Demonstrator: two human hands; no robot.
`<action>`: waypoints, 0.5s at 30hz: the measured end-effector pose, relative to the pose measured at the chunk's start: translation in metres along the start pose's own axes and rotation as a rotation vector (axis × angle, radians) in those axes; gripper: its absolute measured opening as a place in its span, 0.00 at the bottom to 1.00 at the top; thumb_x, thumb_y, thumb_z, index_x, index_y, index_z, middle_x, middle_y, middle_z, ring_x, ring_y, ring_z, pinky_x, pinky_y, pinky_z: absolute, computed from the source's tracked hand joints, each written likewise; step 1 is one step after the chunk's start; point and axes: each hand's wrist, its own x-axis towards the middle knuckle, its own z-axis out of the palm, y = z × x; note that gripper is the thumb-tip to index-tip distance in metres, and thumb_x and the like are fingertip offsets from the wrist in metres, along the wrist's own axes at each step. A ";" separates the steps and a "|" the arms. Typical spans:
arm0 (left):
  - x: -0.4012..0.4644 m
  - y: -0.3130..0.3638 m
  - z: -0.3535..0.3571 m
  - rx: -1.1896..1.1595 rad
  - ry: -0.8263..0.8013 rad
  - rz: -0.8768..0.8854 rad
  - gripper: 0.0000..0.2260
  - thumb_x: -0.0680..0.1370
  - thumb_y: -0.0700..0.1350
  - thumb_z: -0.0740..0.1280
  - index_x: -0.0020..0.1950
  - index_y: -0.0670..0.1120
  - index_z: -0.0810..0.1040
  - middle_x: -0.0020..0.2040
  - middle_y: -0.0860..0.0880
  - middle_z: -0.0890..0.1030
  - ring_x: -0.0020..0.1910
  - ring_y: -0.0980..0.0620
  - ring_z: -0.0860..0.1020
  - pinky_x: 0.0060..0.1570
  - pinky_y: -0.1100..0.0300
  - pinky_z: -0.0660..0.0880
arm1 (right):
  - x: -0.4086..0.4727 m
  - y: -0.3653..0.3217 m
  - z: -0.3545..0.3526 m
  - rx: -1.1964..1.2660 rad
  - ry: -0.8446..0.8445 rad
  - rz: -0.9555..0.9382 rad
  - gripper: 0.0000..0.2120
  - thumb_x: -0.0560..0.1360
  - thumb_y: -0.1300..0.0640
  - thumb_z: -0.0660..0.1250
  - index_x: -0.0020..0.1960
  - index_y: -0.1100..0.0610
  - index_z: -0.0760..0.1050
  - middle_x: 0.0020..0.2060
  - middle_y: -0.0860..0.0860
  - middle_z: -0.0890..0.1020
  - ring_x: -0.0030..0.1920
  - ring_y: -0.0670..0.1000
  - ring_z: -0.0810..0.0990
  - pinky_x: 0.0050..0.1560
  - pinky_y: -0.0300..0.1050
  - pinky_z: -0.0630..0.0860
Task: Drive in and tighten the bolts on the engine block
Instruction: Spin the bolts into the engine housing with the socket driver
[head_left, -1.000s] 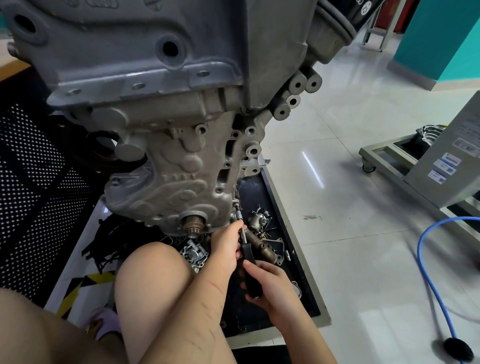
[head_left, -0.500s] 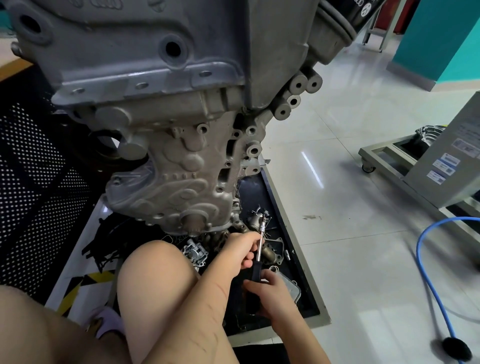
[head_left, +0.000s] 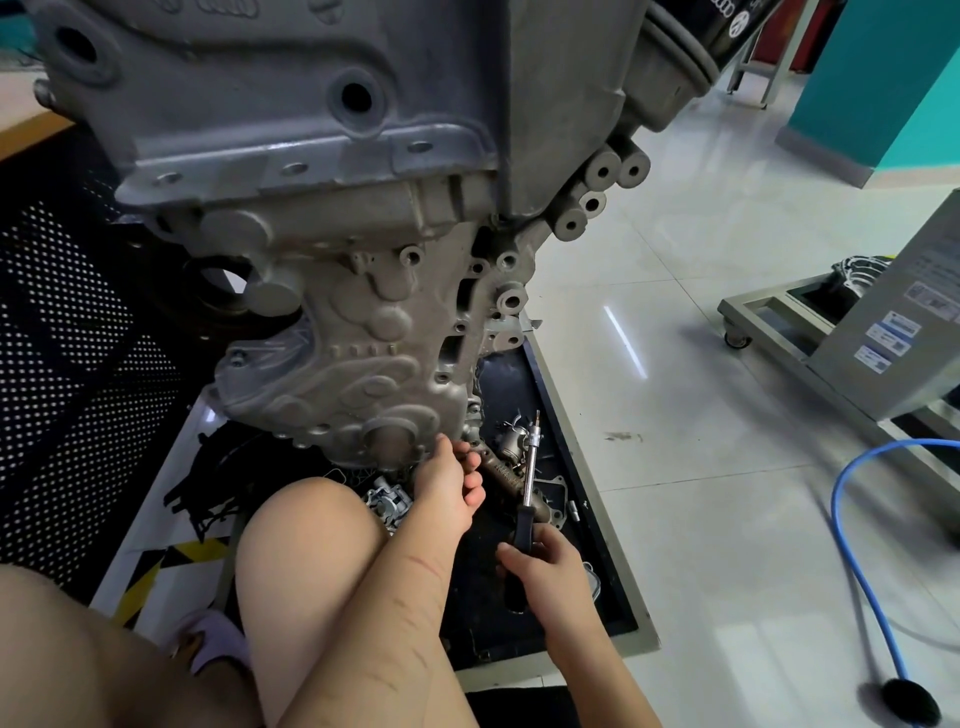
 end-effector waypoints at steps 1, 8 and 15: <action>0.000 0.000 0.000 0.011 0.008 0.011 0.18 0.82 0.51 0.52 0.36 0.44 0.66 0.16 0.53 0.67 0.12 0.59 0.59 0.13 0.72 0.51 | 0.000 0.000 0.000 -0.007 -0.002 -0.004 0.02 0.72 0.66 0.67 0.43 0.61 0.74 0.34 0.53 0.77 0.36 0.50 0.75 0.39 0.44 0.72; -0.004 0.004 0.001 -0.065 -0.032 -0.054 0.18 0.82 0.44 0.49 0.38 0.41 0.71 0.32 0.49 0.65 0.12 0.58 0.58 0.14 0.72 0.51 | 0.000 0.000 0.000 -0.021 -0.011 -0.011 0.02 0.73 0.66 0.67 0.43 0.61 0.74 0.33 0.53 0.77 0.33 0.48 0.74 0.33 0.35 0.71; -0.007 0.000 0.003 -0.025 -0.137 -0.061 0.09 0.80 0.34 0.51 0.49 0.39 0.70 0.43 0.43 0.74 0.12 0.61 0.59 0.12 0.71 0.54 | 0.000 -0.001 0.000 -0.023 -0.012 -0.014 0.04 0.73 0.66 0.67 0.41 0.60 0.73 0.32 0.52 0.76 0.32 0.48 0.74 0.32 0.36 0.71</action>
